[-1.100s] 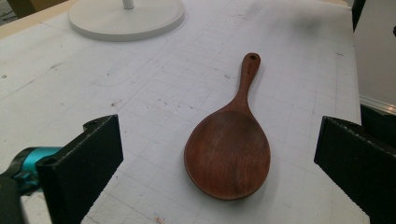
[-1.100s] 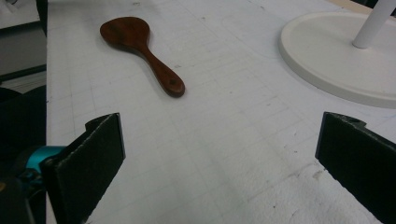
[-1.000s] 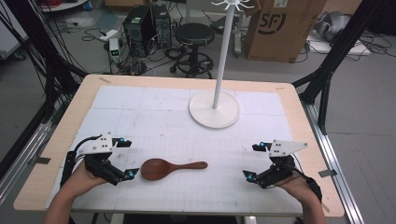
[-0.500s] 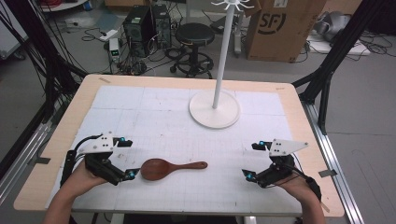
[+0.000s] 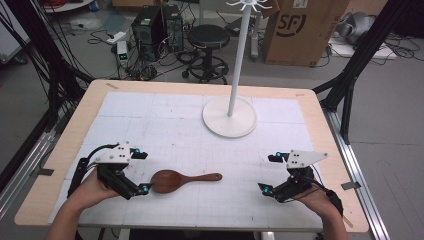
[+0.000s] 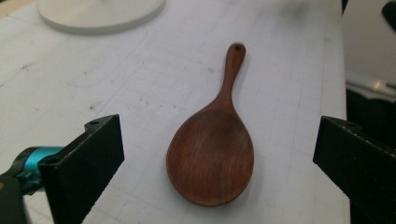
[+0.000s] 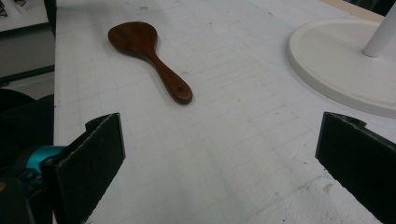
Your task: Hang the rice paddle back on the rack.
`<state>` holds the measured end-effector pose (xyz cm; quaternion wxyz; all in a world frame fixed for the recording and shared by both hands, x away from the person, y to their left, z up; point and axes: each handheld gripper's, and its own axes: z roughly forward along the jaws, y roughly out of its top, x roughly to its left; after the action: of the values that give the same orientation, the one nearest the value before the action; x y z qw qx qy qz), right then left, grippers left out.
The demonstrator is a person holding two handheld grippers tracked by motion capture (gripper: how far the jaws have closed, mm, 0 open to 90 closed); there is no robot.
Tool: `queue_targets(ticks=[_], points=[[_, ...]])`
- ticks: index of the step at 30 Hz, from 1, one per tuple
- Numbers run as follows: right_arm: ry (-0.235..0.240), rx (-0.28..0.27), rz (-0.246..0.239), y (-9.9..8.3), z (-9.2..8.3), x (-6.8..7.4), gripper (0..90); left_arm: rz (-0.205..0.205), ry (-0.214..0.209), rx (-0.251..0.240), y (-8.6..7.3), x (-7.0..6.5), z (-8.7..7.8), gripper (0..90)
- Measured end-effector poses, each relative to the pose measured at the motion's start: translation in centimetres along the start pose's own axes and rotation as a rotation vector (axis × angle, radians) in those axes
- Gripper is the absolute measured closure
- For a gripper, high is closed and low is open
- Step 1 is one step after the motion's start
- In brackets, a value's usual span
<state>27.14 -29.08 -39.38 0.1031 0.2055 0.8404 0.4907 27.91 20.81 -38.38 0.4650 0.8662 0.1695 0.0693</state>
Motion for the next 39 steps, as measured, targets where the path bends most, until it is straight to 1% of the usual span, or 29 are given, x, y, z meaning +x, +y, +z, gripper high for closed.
queue_targets(ticks=[3,6,8,11,13,16,18,19,22,26,29,30,36,39], points=[[0.006,-0.001,-0.001,0.0,0.0,0.1,0.3,0.003,-0.033,0.013,0.4,0.1,0.1,2.3],[0.009,-0.004,-0.001,0.0,0.0,0.0,0.3,0.021,-0.068,0.02,0.7,0.1,0.5,2.3],[0.007,-0.006,-0.002,0.0,0.0,-0.1,0.3,0.028,-0.085,0.021,0.9,0.2,0.7,2.3],[0.009,-0.005,-0.001,0.0,0.0,-0.2,0.3,0.04,-0.095,0.061,1.1,0.4,1.2,2.3],[0.009,-0.004,-0.001,0.0,0.1,-0.2,0.3,0.051,-0.106,0.076,1.4,0.5,1.3,2.3],[0.013,-0.004,0.005,0.0,0.1,-0.2,0.3,0.071,-0.137,0.087,1.9,0.6,1.5,2.3],[0.012,-0.002,0.004,0.0,0.1,-0.2,0.3,0.073,-0.159,0.087,2.1,0.8,1.7,2.3],[0.013,-0.001,0.007,0.0,0.0,-0.2,0.3,0.073,-0.165,0.098,2.1,0.8,1.8,2.3],[0.012,-0.001,0.005,-0.1,0.0,-0.2,0.3,0.076,-0.171,0.115,2.2,0.9,2.2,2.4],[0.01,0.0,0.009,-0.2,-0.1,-0.3,0.3,0.104,-0.182,0.151,3.2,0.6,2.5,2.3],[0.008,0.001,0.01,-0.2,-0.1,-0.3,0.3,0.129,-0.167,0.211,3.8,0.7,2.9,2.4],[0.008,0.0,0.01,-0.2,-0.1,-0.3,0.3,0.131,-0.168,0.218,4.0,0.7,3.0,2.3],[0.006,0.004,0.01,-0.4,-0.2,-0.4,0.3,0.133,-0.186,0.239,4.5,0.7,3.9,2.3],[0.008,0.008,0.017,-0.5,-0.1,-0.4,0.3,0.133,-0.194,0.236,4.5,0.7,4.7,2.4]])
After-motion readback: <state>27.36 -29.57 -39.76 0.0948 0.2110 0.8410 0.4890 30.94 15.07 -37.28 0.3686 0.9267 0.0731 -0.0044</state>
